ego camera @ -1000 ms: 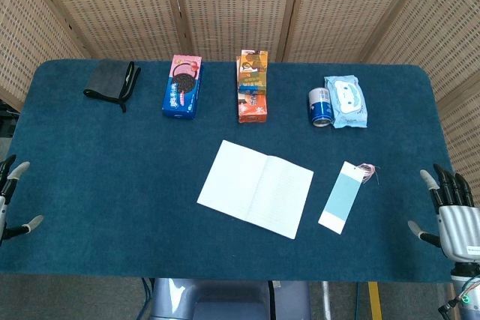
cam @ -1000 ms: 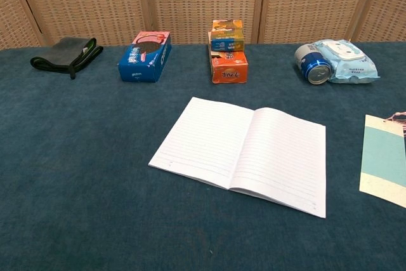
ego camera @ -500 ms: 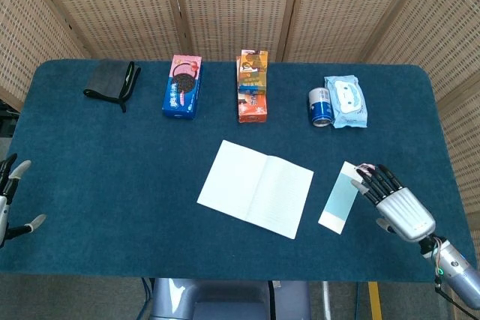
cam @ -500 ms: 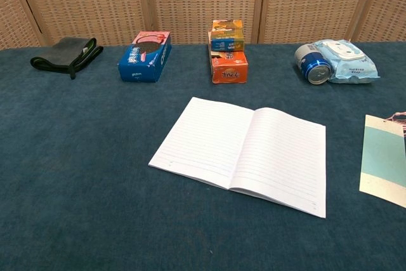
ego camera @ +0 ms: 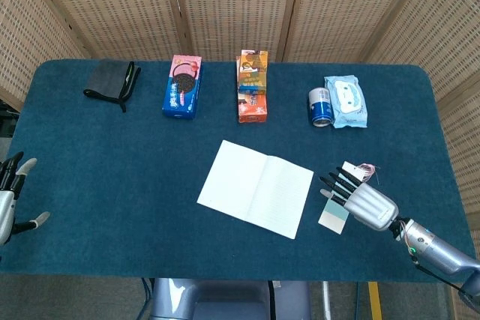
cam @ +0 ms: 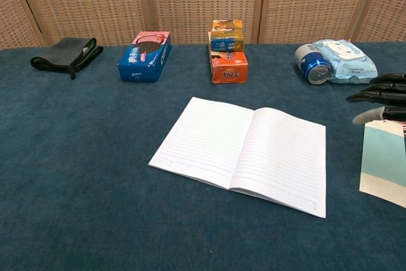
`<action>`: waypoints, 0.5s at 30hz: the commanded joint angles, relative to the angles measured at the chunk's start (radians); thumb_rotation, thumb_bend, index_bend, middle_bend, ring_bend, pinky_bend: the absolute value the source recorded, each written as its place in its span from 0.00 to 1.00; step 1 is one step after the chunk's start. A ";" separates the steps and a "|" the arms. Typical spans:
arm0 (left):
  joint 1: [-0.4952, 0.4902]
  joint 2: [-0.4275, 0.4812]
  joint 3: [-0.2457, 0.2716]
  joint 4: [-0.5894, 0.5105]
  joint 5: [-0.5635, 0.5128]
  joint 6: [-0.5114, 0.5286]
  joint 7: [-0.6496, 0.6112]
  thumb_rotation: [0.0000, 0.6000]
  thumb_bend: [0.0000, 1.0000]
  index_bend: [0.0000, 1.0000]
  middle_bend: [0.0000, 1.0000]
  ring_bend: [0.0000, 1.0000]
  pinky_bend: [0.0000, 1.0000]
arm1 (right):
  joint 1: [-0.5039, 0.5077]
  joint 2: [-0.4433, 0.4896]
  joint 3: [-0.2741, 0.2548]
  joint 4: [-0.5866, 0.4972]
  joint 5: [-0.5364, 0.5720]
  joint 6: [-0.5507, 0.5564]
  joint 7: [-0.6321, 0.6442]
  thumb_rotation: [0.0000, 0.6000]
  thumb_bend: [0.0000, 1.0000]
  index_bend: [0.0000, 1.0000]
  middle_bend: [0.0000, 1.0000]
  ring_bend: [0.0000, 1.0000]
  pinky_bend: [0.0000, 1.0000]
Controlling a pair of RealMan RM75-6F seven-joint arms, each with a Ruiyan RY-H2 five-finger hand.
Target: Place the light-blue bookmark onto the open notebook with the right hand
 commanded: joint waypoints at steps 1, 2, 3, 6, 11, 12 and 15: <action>-0.001 -0.001 0.001 -0.001 0.002 0.000 0.002 1.00 0.00 0.00 0.00 0.00 0.00 | 0.021 -0.015 -0.022 0.021 -0.011 -0.026 -0.034 1.00 0.00 0.15 0.00 0.00 0.00; -0.001 -0.001 0.001 -0.001 0.002 0.000 0.002 1.00 0.00 0.00 0.00 0.00 0.00 | 0.025 -0.016 -0.024 0.022 -0.012 -0.030 -0.038 1.00 0.00 0.16 0.00 0.00 0.00; -0.001 -0.001 0.002 -0.001 0.003 0.000 0.004 1.00 0.00 0.00 0.00 0.00 0.00 | 0.030 -0.017 -0.028 0.024 -0.012 -0.035 -0.045 1.00 0.00 0.16 0.00 0.00 0.00; -0.002 -0.002 0.003 -0.003 0.003 -0.001 0.009 1.00 0.00 0.00 0.00 0.00 0.00 | 0.049 -0.016 -0.039 0.027 -0.007 -0.068 -0.076 1.00 0.00 0.17 0.00 0.00 0.00; -0.005 -0.004 0.004 -0.003 0.002 -0.006 0.015 1.00 0.00 0.00 0.00 0.00 0.00 | 0.063 -0.026 -0.067 0.044 -0.008 -0.087 -0.089 1.00 0.00 0.17 0.00 0.00 0.00; -0.005 -0.005 0.004 -0.002 0.002 -0.006 0.015 1.00 0.00 0.00 0.00 0.00 0.00 | 0.063 -0.030 -0.071 0.050 -0.008 -0.086 -0.084 1.00 0.00 0.17 0.00 0.00 0.00; -0.006 -0.005 0.004 -0.002 0.000 -0.007 0.016 1.00 0.00 0.00 0.00 0.00 0.00 | 0.063 -0.046 -0.081 0.074 -0.007 -0.079 -0.059 1.00 0.00 0.17 0.00 0.00 0.00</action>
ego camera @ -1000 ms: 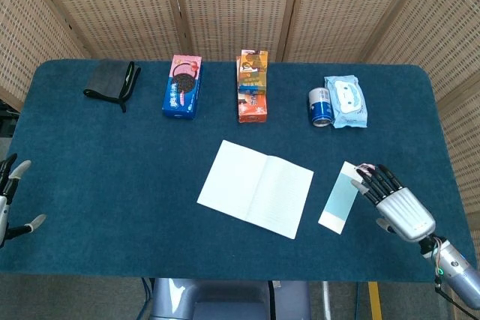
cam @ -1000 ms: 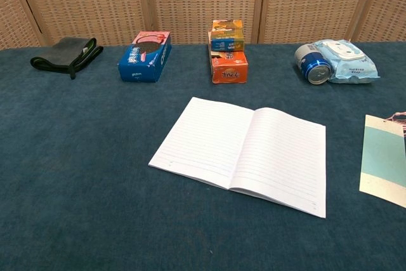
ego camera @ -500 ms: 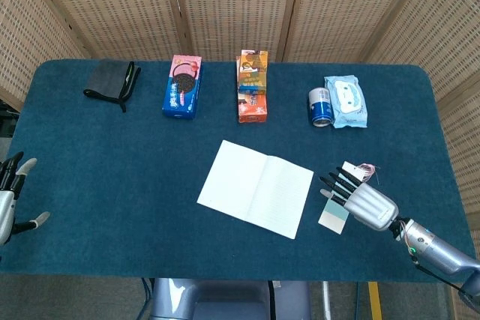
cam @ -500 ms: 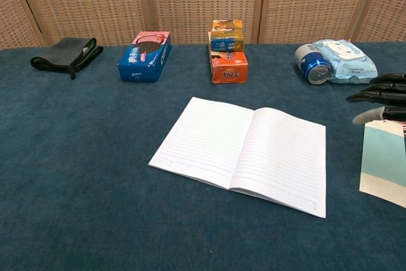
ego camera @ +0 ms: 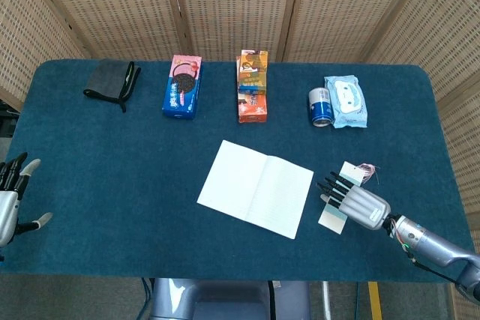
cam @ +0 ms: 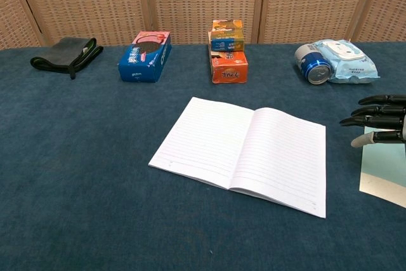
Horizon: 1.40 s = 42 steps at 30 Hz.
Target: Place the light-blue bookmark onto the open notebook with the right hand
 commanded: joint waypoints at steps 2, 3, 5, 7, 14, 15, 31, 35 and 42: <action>0.000 -0.002 -0.001 0.000 -0.004 0.000 0.003 1.00 0.00 0.00 0.00 0.00 0.00 | -0.006 -0.054 -0.019 0.081 -0.001 0.045 0.068 1.00 0.00 0.17 0.00 0.00 0.00; 0.000 -0.002 -0.001 0.000 -0.005 0.000 0.004 1.00 0.00 0.00 0.00 0.00 0.00 | -0.008 -0.068 -0.023 0.110 -0.003 0.062 0.082 1.00 0.00 0.17 0.00 0.00 0.00; -0.001 -0.004 0.000 0.000 -0.007 -0.002 0.007 1.00 0.00 0.00 0.00 0.00 0.00 | -0.011 -0.099 -0.031 0.176 -0.006 0.092 0.106 1.00 0.00 0.18 0.00 0.00 0.00; -0.001 -0.005 0.000 -0.001 -0.008 -0.003 0.010 1.00 0.00 0.00 0.00 0.00 0.00 | -0.012 -0.116 -0.037 0.213 -0.007 0.105 0.117 1.00 0.00 0.18 0.00 0.00 0.00; -0.003 -0.009 0.001 -0.002 -0.009 -0.003 0.020 1.00 0.00 0.00 0.00 0.00 0.00 | -0.012 -0.153 -0.054 0.289 0.012 0.115 0.164 1.00 0.00 0.19 0.00 0.00 0.00; -0.002 -0.010 0.002 -0.001 -0.008 -0.003 0.020 1.00 0.00 0.00 0.00 0.00 0.00 | -0.013 -0.157 -0.057 0.297 0.015 0.117 0.171 1.00 0.00 0.18 0.00 0.00 0.00; -0.005 -0.011 0.001 0.002 -0.018 -0.009 0.022 1.00 0.00 0.00 0.00 0.00 0.00 | -0.021 -0.204 -0.103 0.397 0.032 0.130 0.202 1.00 0.00 0.19 0.00 0.00 0.00; -0.004 -0.012 0.002 0.001 -0.015 -0.007 0.022 1.00 0.00 0.00 0.00 0.00 0.00 | -0.022 -0.210 -0.106 0.405 0.040 0.137 0.202 1.00 0.00 0.28 0.00 0.00 0.00; -0.005 -0.011 0.004 0.000 -0.013 -0.009 0.023 1.00 0.00 0.00 0.00 0.00 0.00 | -0.019 -0.216 -0.115 0.412 0.045 0.134 0.177 1.00 0.00 0.39 0.00 0.00 0.00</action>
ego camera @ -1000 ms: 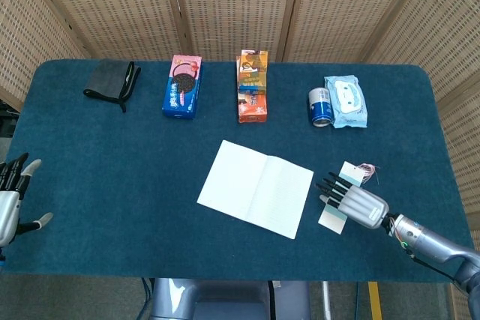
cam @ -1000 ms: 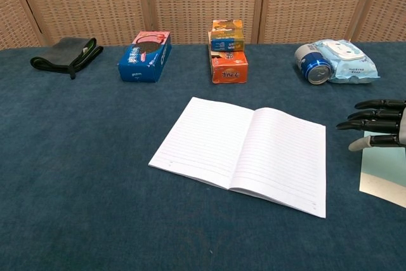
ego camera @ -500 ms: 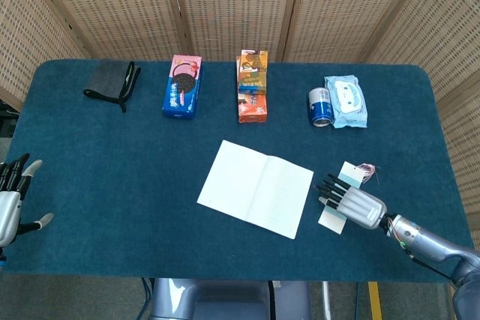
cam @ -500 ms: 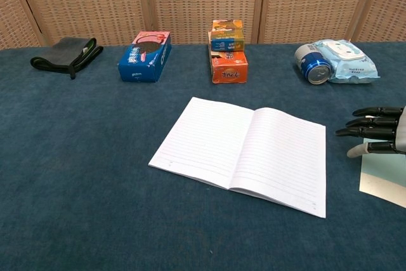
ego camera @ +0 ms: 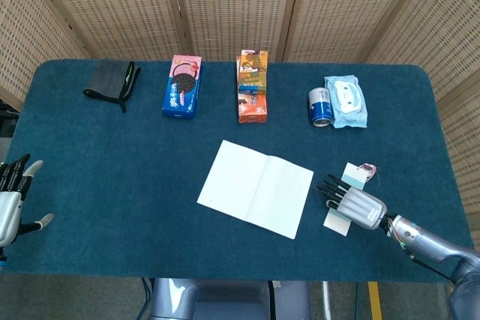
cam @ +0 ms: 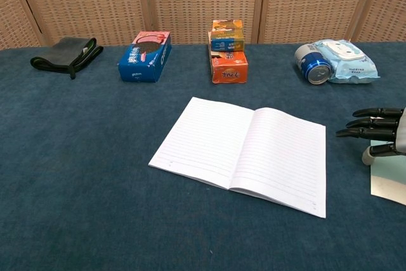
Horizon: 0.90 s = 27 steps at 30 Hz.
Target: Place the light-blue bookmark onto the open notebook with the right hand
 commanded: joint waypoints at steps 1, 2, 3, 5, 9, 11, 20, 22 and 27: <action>0.000 0.000 0.000 0.000 -0.001 -0.001 0.000 1.00 0.00 0.00 0.00 0.00 0.00 | 0.002 -0.001 -0.004 -0.002 0.002 -0.004 -0.017 1.00 0.00 0.41 0.00 0.00 0.00; 0.000 0.001 0.000 0.000 -0.001 -0.002 -0.001 1.00 0.00 0.00 0.00 0.00 0.00 | 0.003 0.000 -0.006 -0.006 0.003 -0.007 -0.021 1.00 0.00 0.43 0.00 0.00 0.00; -0.001 0.001 0.000 -0.001 -0.002 -0.002 -0.002 1.00 0.00 0.00 0.00 0.00 0.00 | 0.003 0.000 -0.007 -0.009 0.004 -0.008 -0.023 1.00 0.00 0.46 0.00 0.00 0.00; -0.001 0.002 0.000 -0.001 -0.001 -0.002 -0.003 1.00 0.00 0.00 0.00 0.00 0.00 | 0.005 0.003 -0.007 -0.019 0.007 -0.008 -0.029 1.00 0.00 0.51 0.00 0.00 0.00; -0.001 0.004 0.001 -0.001 -0.002 -0.005 -0.006 1.00 0.00 0.00 0.00 0.00 0.00 | 0.007 0.010 -0.004 -0.033 0.013 0.004 -0.041 1.00 0.03 0.60 0.00 0.00 0.00; -0.002 0.005 0.001 -0.001 -0.002 -0.006 -0.008 1.00 0.00 0.00 0.00 0.00 0.00 | 0.006 0.014 -0.001 -0.039 0.017 0.021 -0.050 1.00 0.05 0.62 0.00 0.00 0.00; -0.004 0.008 0.003 -0.004 -0.002 -0.011 -0.010 1.00 0.00 0.00 0.00 0.00 0.00 | 0.014 0.050 0.016 -0.090 0.028 0.083 -0.098 1.00 0.05 0.64 0.01 0.00 0.00; -0.004 0.009 0.003 -0.005 -0.003 -0.011 -0.011 1.00 0.00 0.00 0.00 0.00 0.00 | 0.020 0.060 0.025 -0.106 0.034 0.094 -0.111 1.00 0.05 0.64 0.01 0.00 0.00; -0.005 0.011 0.002 -0.004 -0.006 -0.016 -0.015 1.00 0.00 0.00 0.00 0.00 0.00 | 0.049 0.092 0.067 -0.160 0.060 0.118 -0.145 1.00 0.05 0.64 0.01 0.00 0.00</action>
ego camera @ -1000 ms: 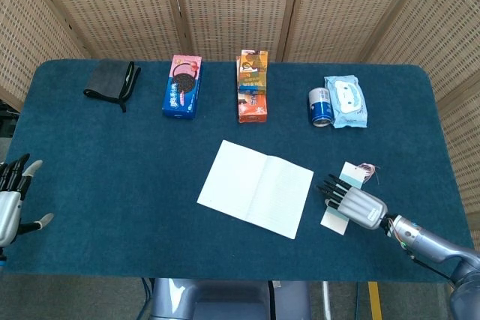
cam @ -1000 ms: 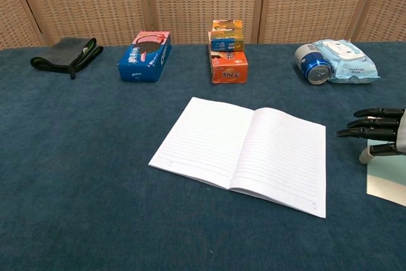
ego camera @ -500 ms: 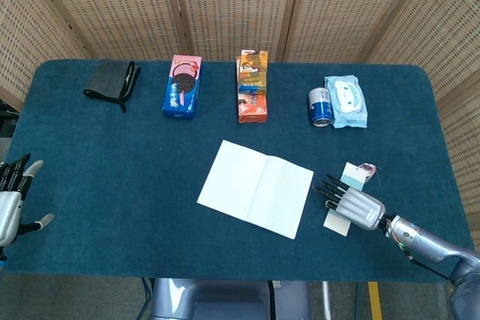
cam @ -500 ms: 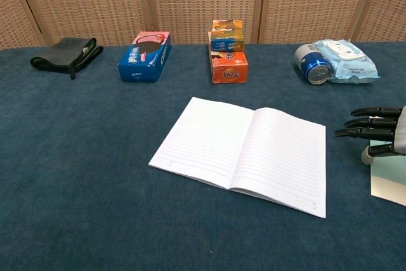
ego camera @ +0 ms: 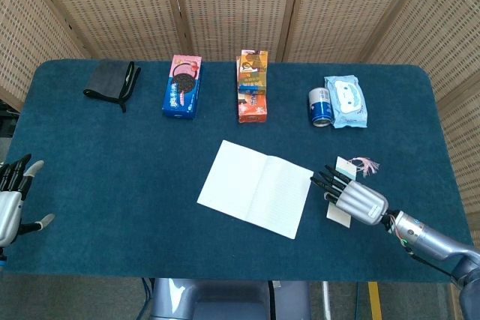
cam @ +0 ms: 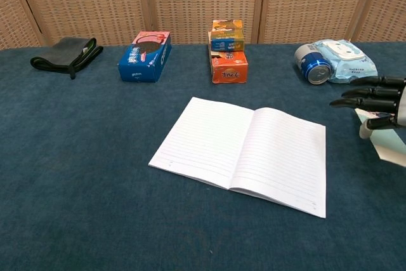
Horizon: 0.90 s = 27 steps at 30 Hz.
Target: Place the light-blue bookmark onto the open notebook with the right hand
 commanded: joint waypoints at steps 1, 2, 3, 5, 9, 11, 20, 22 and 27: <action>-0.001 0.002 0.000 0.000 -0.001 -0.003 -0.002 1.00 0.00 0.00 0.00 0.00 0.00 | 0.030 0.029 0.039 -0.051 0.025 0.013 -0.026 1.00 0.05 0.64 0.01 0.00 0.00; -0.001 0.002 0.000 0.000 -0.001 -0.004 -0.003 1.00 0.00 0.00 0.00 0.00 0.00 | 0.037 0.037 0.047 -0.066 0.030 0.011 -0.032 1.00 0.05 0.64 0.02 0.00 0.00; -0.002 0.003 0.000 0.000 -0.001 -0.004 -0.004 1.00 0.00 0.00 0.00 0.00 0.00 | 0.047 0.045 0.059 -0.084 0.038 0.011 -0.041 1.00 0.05 0.64 0.02 0.00 0.00; -0.002 0.004 0.000 0.000 -0.001 -0.004 -0.006 1.00 0.00 0.00 0.00 0.00 0.00 | 0.066 0.063 0.078 -0.122 0.048 0.004 -0.058 1.00 0.05 0.64 0.02 0.00 0.00; -0.002 0.006 0.000 0.000 -0.002 -0.006 -0.012 1.00 0.00 0.00 0.00 0.00 0.00 | 0.119 0.109 0.131 -0.232 0.071 -0.017 -0.120 1.00 0.05 0.64 0.02 0.00 0.00; -0.003 0.008 0.000 0.001 -0.002 -0.007 -0.016 1.00 0.00 0.00 0.00 0.00 0.00 | 0.142 0.131 0.155 -0.290 0.083 -0.035 -0.150 1.00 0.05 0.64 0.03 0.00 0.00; -0.003 0.019 -0.002 0.006 -0.004 -0.011 -0.046 1.00 0.00 0.00 0.00 0.00 0.00 | 0.234 0.197 0.274 -0.553 0.146 -0.148 -0.340 1.00 0.05 0.64 0.04 0.00 0.00; -0.004 0.021 -0.001 0.006 -0.002 -0.012 -0.049 1.00 0.00 0.00 0.00 0.00 0.00 | 0.254 0.196 0.287 -0.596 0.146 -0.186 -0.410 1.00 0.05 0.64 0.04 0.00 0.00; -0.005 0.022 0.000 0.006 -0.001 -0.014 -0.052 1.00 0.00 0.00 0.00 0.00 0.00 | 0.290 0.158 0.304 -0.672 0.140 -0.278 -0.617 1.00 0.10 0.64 0.06 0.00 0.00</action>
